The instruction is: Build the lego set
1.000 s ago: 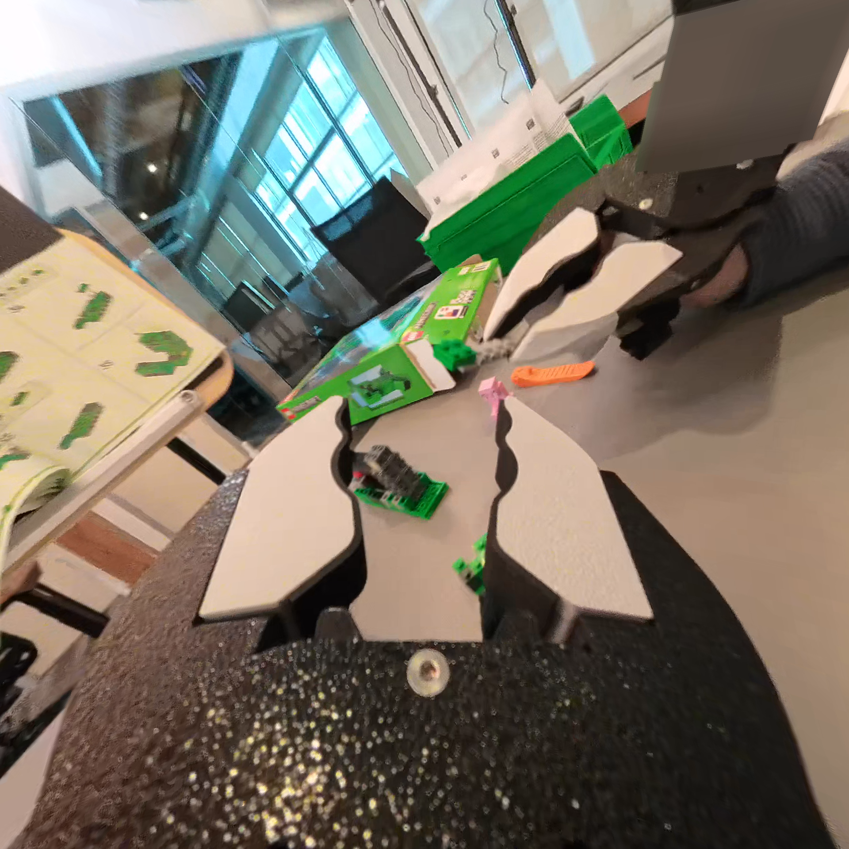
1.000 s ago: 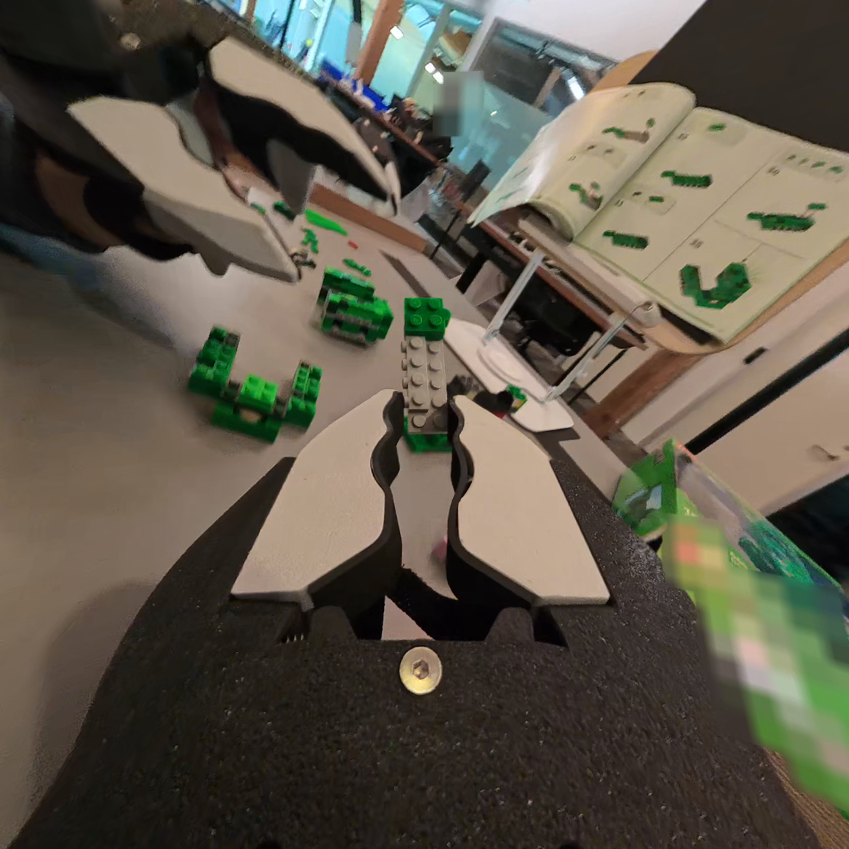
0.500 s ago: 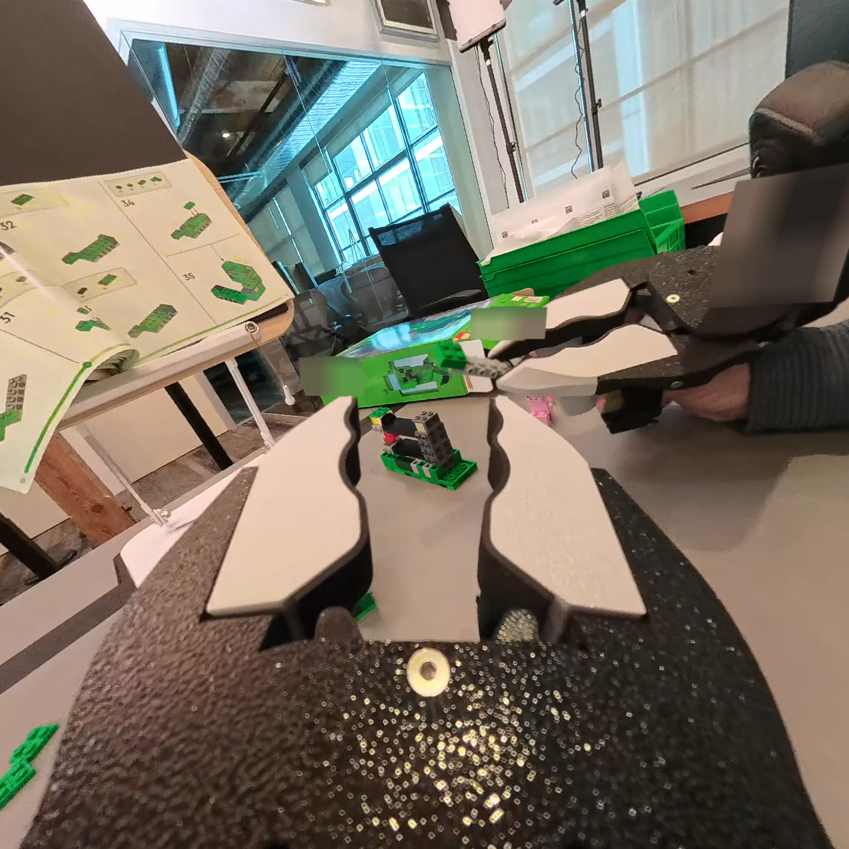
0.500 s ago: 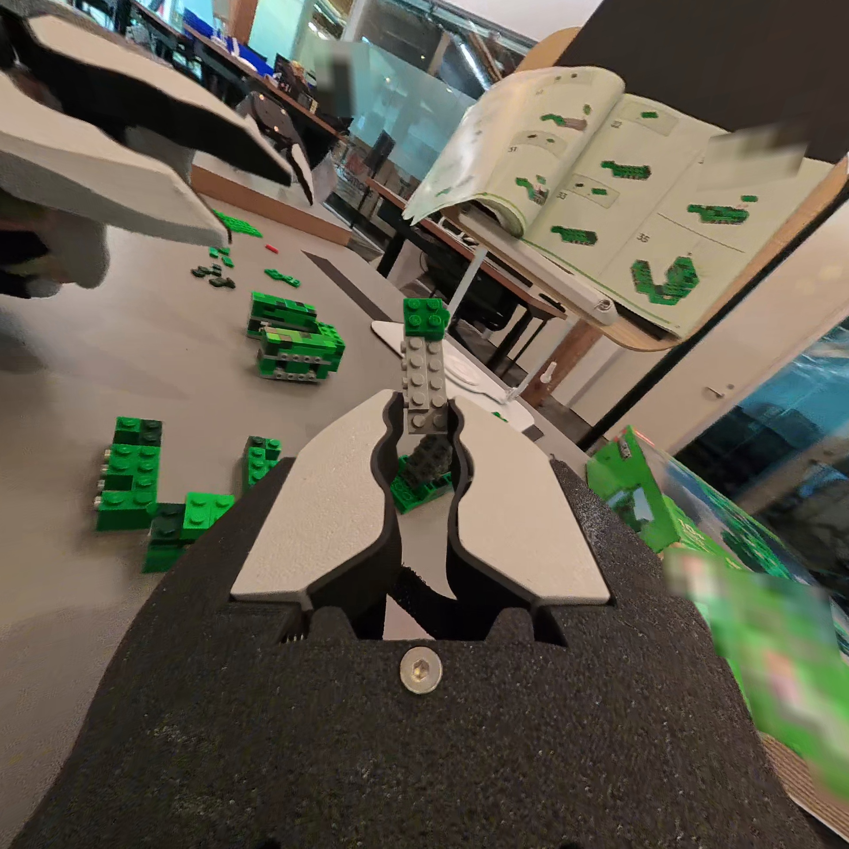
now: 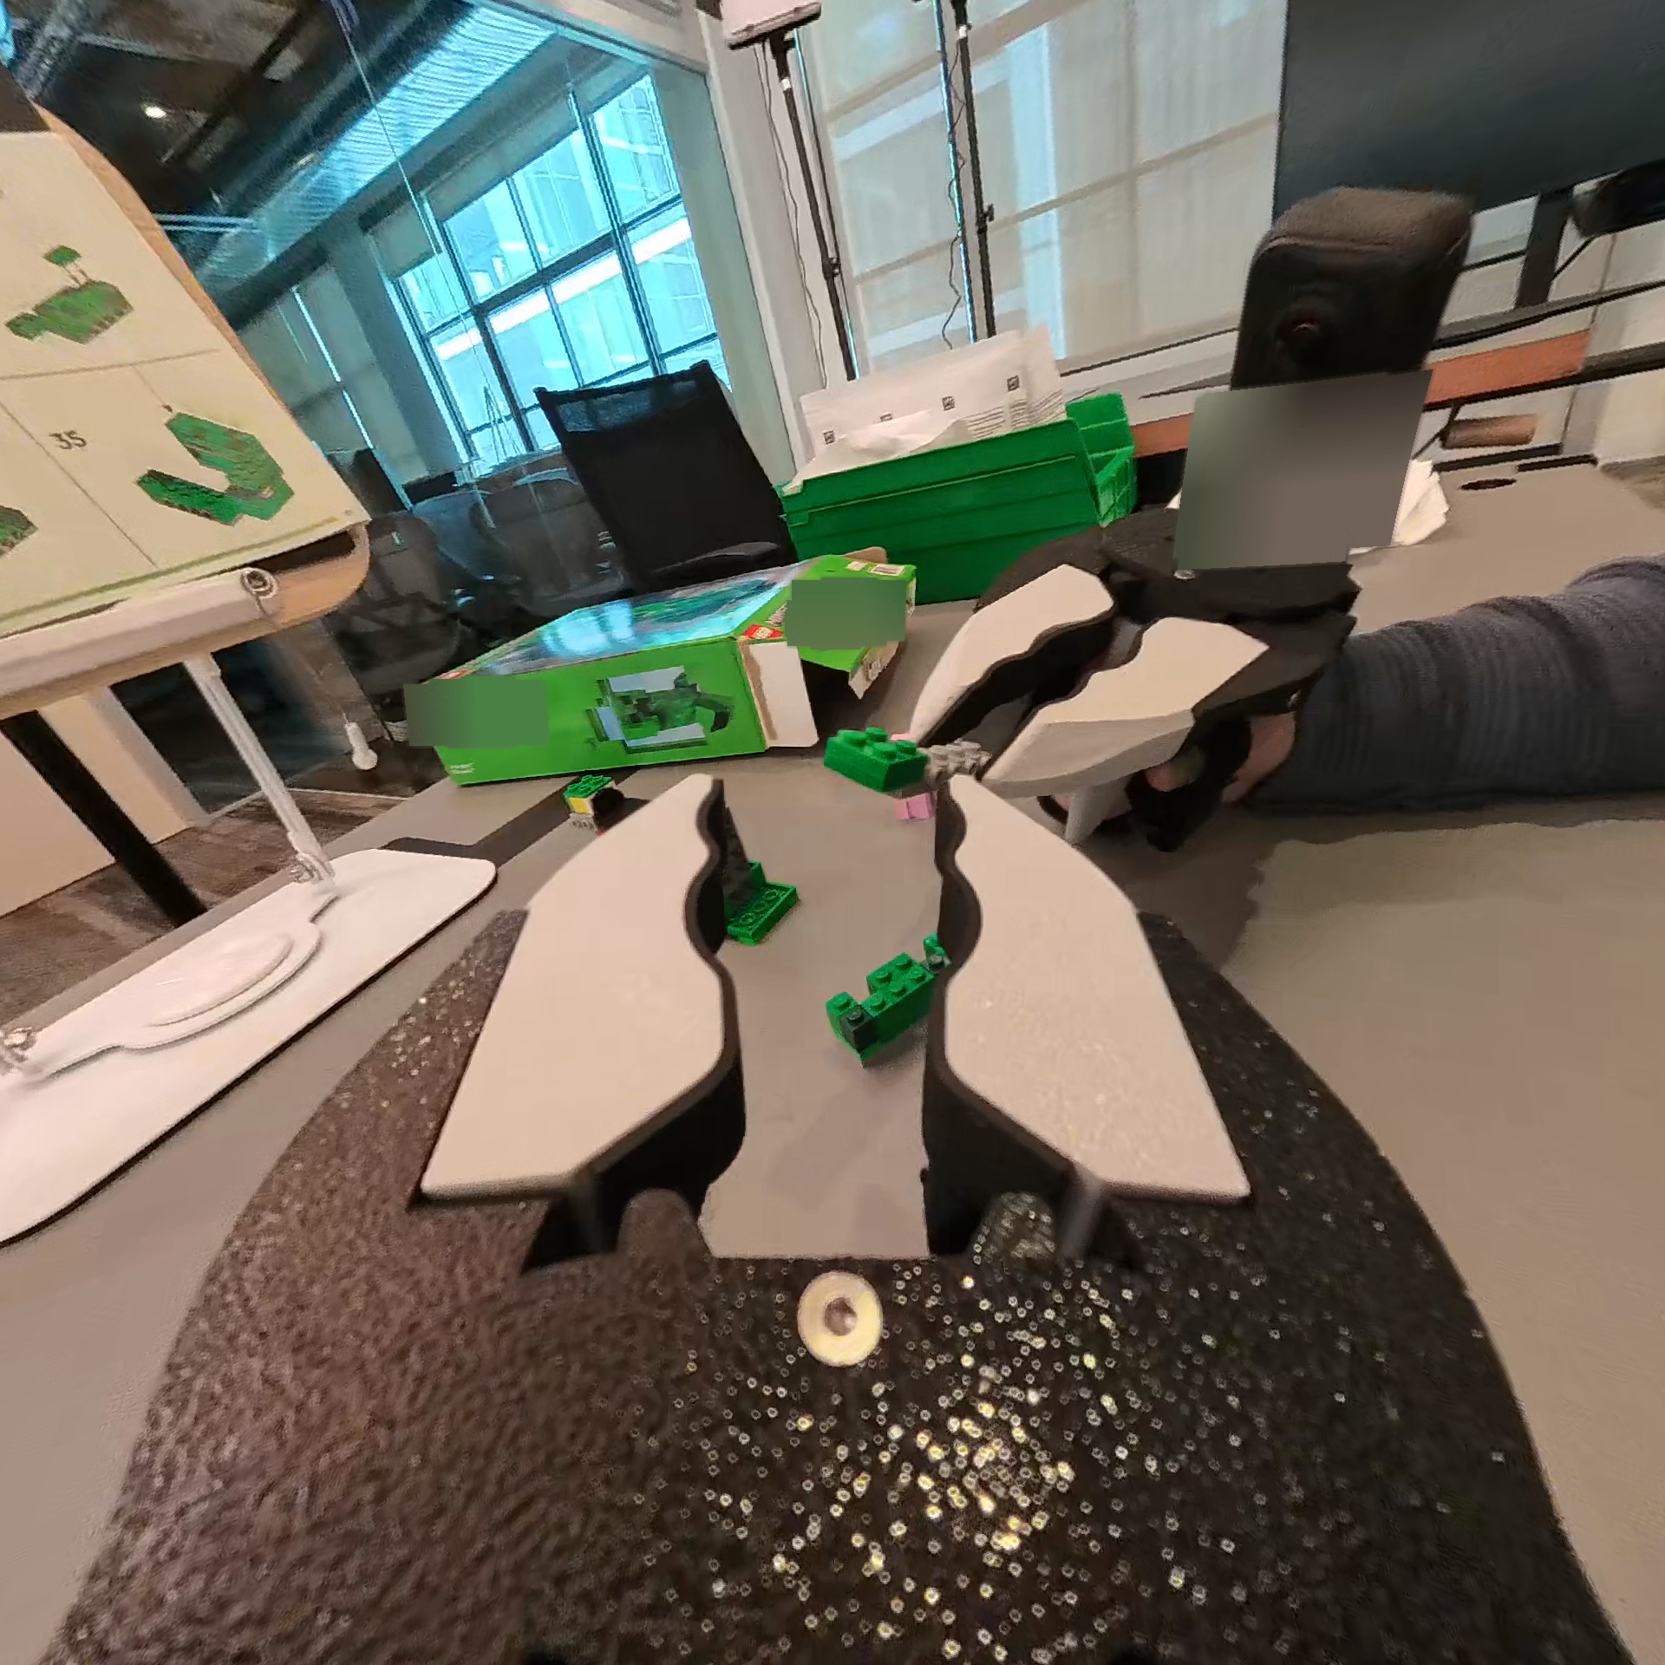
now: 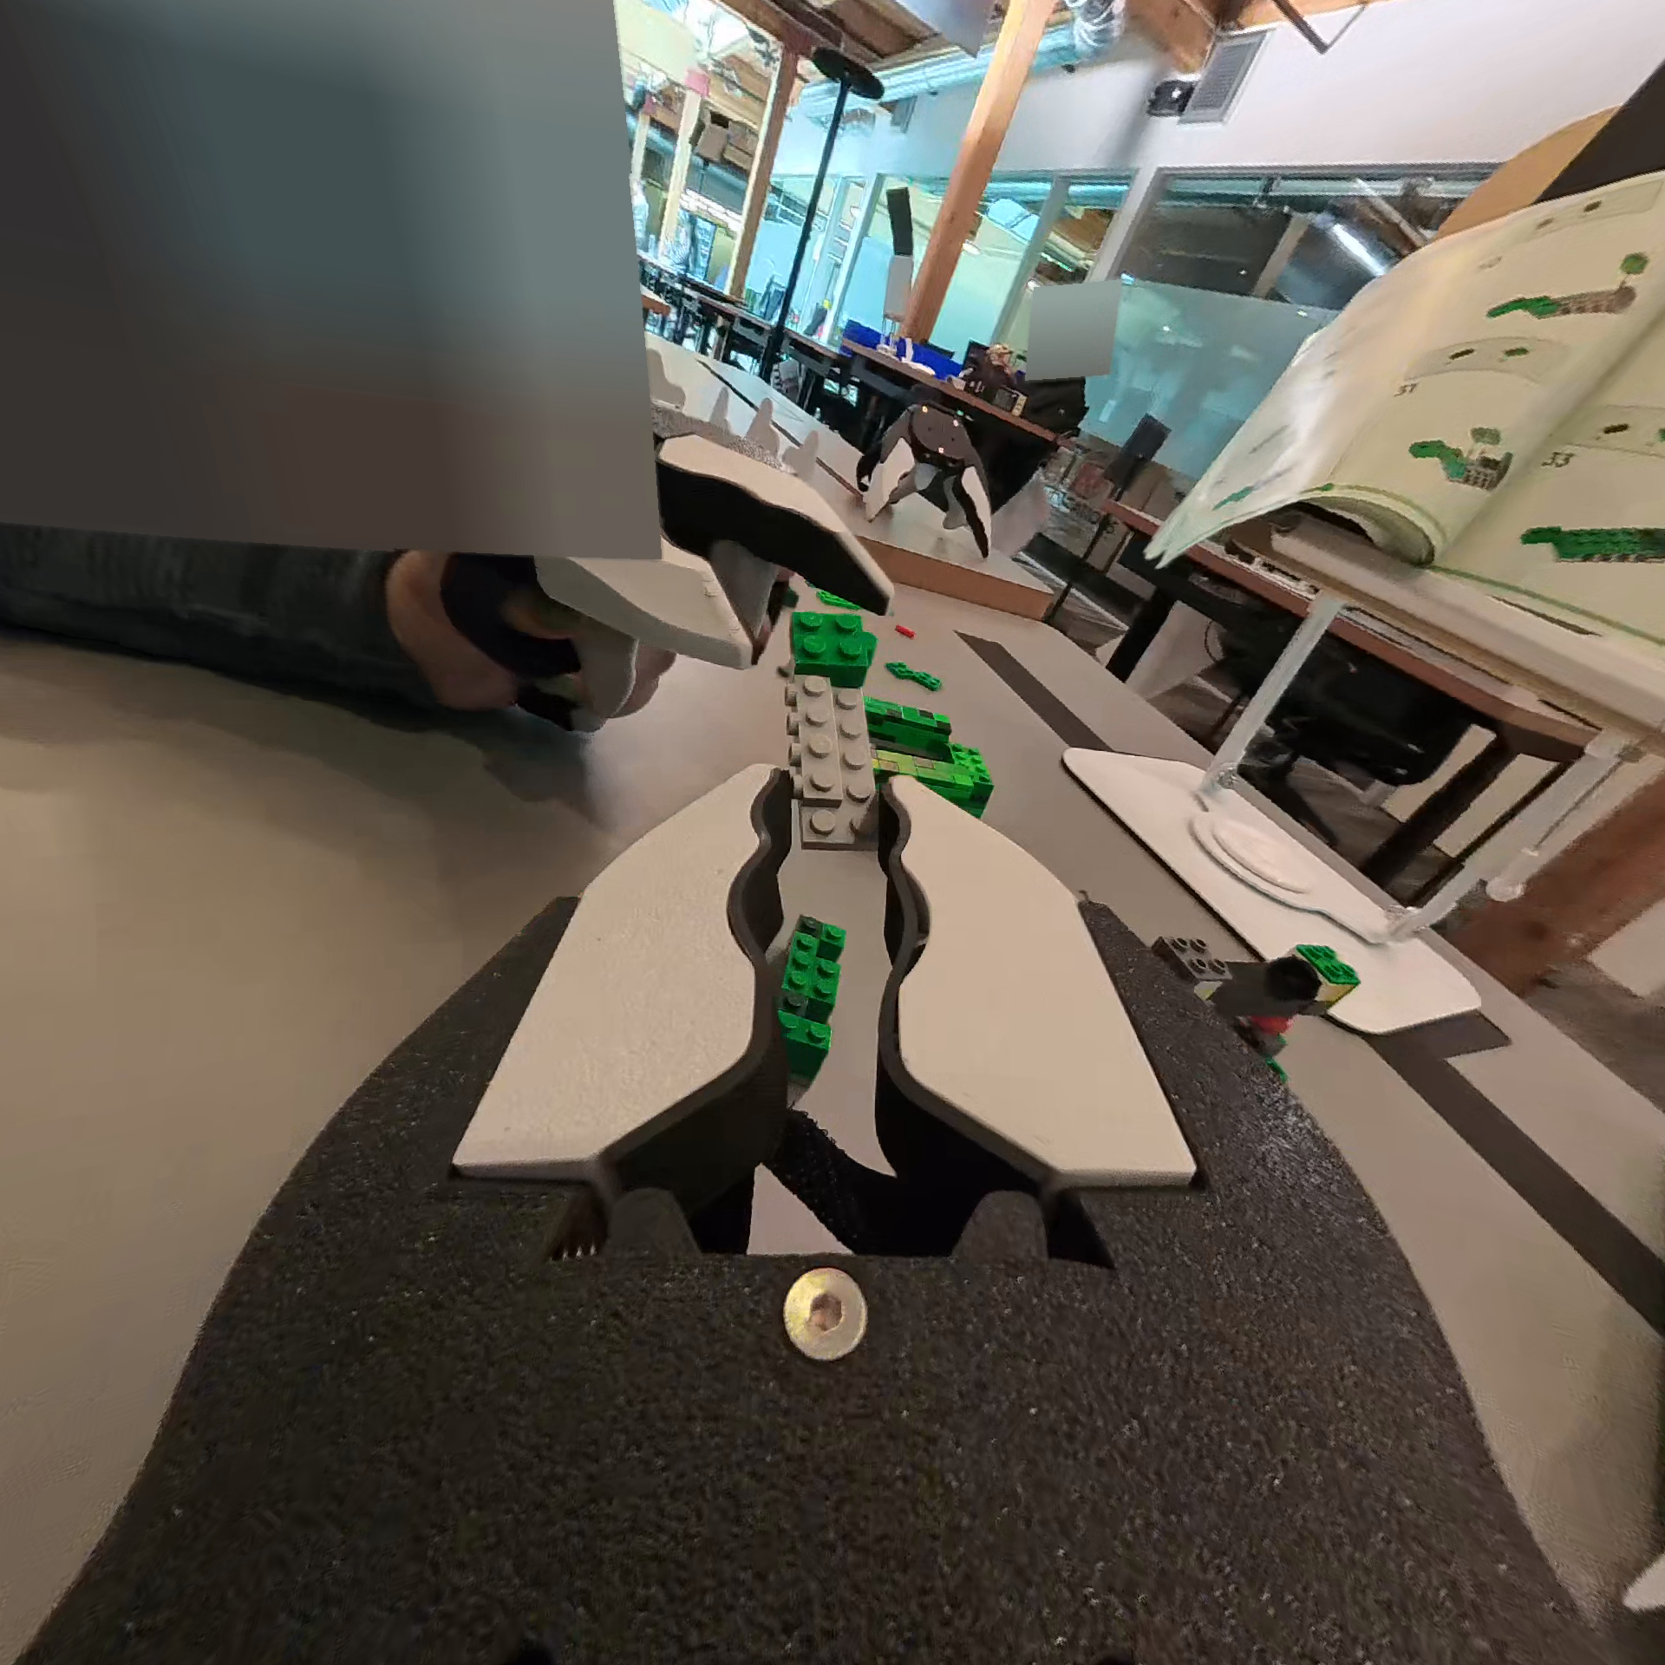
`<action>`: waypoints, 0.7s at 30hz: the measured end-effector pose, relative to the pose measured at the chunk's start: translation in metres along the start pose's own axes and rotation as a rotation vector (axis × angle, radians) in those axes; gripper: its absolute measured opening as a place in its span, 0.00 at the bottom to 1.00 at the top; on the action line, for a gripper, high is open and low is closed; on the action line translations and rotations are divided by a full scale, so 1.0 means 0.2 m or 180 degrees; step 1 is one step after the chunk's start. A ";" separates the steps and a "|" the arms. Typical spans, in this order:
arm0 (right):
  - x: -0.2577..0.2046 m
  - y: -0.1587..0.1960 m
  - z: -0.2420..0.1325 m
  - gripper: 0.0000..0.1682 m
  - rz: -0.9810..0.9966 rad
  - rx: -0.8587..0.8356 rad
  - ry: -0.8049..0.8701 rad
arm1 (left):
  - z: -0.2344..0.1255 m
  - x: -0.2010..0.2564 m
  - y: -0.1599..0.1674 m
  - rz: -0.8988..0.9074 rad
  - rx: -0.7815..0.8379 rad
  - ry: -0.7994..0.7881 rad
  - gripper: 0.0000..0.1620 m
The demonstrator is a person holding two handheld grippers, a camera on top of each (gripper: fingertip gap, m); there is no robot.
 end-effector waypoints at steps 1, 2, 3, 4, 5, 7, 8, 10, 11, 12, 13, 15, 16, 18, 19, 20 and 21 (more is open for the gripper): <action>0.00 0.00 0.00 0.10 0.0028 0.0001 -0.0014 | 0.00 0.00 0.00 -0.0009 0.0020 0.0025 0.25; 0.00 0.00 0.00 0.10 0.0043 0.0002 -0.0034 | 0.00 0.01 0.00 -0.0027 0.0034 0.0060 0.25; 0.00 0.00 0.00 0.10 0.0047 0.0005 -0.0052 | 0.00 0.01 0.00 -0.0046 0.0035 0.0075 0.24; -0.01 0.00 0.00 0.10 0.0046 0.0008 -0.0077 | 0.00 0.01 0.00 -0.0048 0.0037 0.0091 0.24; -0.01 0.00 0.00 0.10 0.0045 0.0009 -0.0110 | 0.00 0.02 0.00 -0.0052 0.0053 0.0118 0.24; -0.02 0.00 0.00 0.10 0.0058 0.0013 -0.0153 | 0.00 0.02 0.00 -0.0062 0.0062 0.0154 0.23; -0.02 0.00 -0.01 0.10 0.0068 0.0024 -0.0160 | 0.01 0.02 0.00 -0.0074 0.0039 0.0165 0.23; -0.02 -0.01 -0.01 0.10 0.0103 0.0039 -0.0185 | 0.01 0.03 0.01 -0.0124 -0.0002 0.0218 0.24; -0.02 -0.01 -0.01 0.10 0.0125 0.0041 -0.0194 | 0.02 0.04 0.02 -0.0144 -0.0017 0.0249 0.24; -0.01 -0.01 -0.01 0.10 0.0141 0.0037 -0.0186 | 0.02 0.04 0.02 -0.0150 -0.0022 0.0258 0.24; -0.01 -0.01 -0.01 0.10 0.0155 0.0035 -0.0184 | 0.01 0.04 0.01 -0.0146 -0.0010 0.0245 0.24; -0.01 -0.01 -0.01 0.10 0.0213 0.0053 -0.0197 | 0.01 0.03 0.01 -0.0149 0.0018 0.0222 0.24; -0.01 -0.02 -0.01 0.10 0.0274 0.0086 -0.0212 | 0.01 0.03 0.01 -0.0169 0.0013 0.0226 0.24; 0.00 -0.04 -0.02 0.10 0.0474 0.0209 -0.0278 | 0.01 0.03 0.01 -0.0182 -0.0006 0.0222 0.24; 0.00 -0.05 -0.03 0.09 0.0590 0.0278 -0.0308 | 0.01 0.02 0.01 -0.0135 -0.0012 0.0200 0.24; 0.01 -0.06 -0.04 0.09 0.0703 0.0336 -0.0348 | 0.01 0.03 0.01 -0.0028 -0.0007 0.0162 0.24; 0.01 -0.07 -0.04 0.09 0.0809 0.0383 -0.0395 | 0.00 0.03 0.00 0.0118 -0.0002 0.0094 0.24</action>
Point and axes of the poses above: each gripper's, where its closed fingertips meet, z out along the fingers, y out of its underside, x = y × z across the jaws, the point moved 1 cm from there along -z, back along the fingers, and after that the axes turned 1 degree about z, right-handed, at the moved point
